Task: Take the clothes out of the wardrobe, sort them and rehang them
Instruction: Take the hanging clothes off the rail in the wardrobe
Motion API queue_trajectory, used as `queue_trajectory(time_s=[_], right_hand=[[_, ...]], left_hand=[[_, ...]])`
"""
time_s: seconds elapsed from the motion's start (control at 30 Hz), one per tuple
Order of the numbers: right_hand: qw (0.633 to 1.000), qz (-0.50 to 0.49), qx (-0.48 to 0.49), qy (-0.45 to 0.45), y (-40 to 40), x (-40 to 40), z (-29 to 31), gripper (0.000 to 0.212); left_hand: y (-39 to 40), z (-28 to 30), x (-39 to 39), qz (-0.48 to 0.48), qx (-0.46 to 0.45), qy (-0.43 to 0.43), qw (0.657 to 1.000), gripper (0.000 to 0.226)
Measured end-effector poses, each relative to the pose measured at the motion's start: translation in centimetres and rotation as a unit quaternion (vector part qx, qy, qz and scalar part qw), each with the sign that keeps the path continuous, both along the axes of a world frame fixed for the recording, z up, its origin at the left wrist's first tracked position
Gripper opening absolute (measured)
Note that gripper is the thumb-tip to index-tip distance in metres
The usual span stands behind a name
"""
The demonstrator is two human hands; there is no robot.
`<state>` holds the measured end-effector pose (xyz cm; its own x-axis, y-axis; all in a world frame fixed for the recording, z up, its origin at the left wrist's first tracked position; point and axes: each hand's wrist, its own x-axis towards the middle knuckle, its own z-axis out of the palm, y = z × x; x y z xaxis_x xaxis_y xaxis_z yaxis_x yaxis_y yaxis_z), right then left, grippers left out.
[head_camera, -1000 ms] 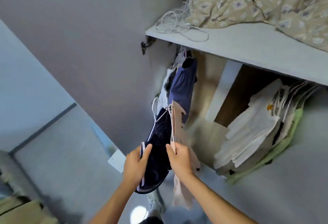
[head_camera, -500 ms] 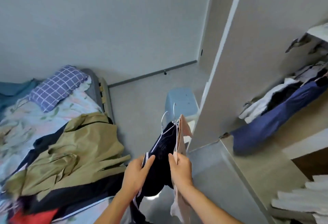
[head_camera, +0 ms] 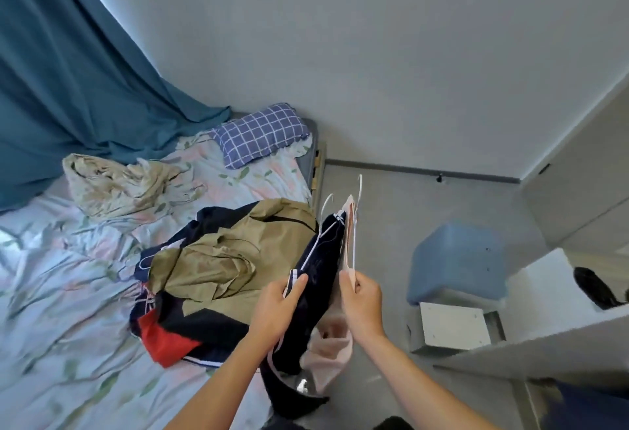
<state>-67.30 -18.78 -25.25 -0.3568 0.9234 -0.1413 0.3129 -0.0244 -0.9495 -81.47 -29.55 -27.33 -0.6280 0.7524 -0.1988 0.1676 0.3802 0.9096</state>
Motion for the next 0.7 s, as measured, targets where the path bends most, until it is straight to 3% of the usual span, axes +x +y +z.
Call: queue_trajectory(time_s=[0.37, 0.7], right_hand=[[0.995, 0.092, -0.001, 0.030, 7.4, -14.3, -0.3, 0.053], [0.966, 0.254, -0.004, 0.049, 12.2, -27.1, -1.6, 0.055]], left_hand=[[4.3, -0.4, -11.5, 0.137, 0.009, 0.037, 0.990, 0.057], [6.8, 1.0, -21.3, 0.274, 0.000, 0.075, 0.959, 0.047]])
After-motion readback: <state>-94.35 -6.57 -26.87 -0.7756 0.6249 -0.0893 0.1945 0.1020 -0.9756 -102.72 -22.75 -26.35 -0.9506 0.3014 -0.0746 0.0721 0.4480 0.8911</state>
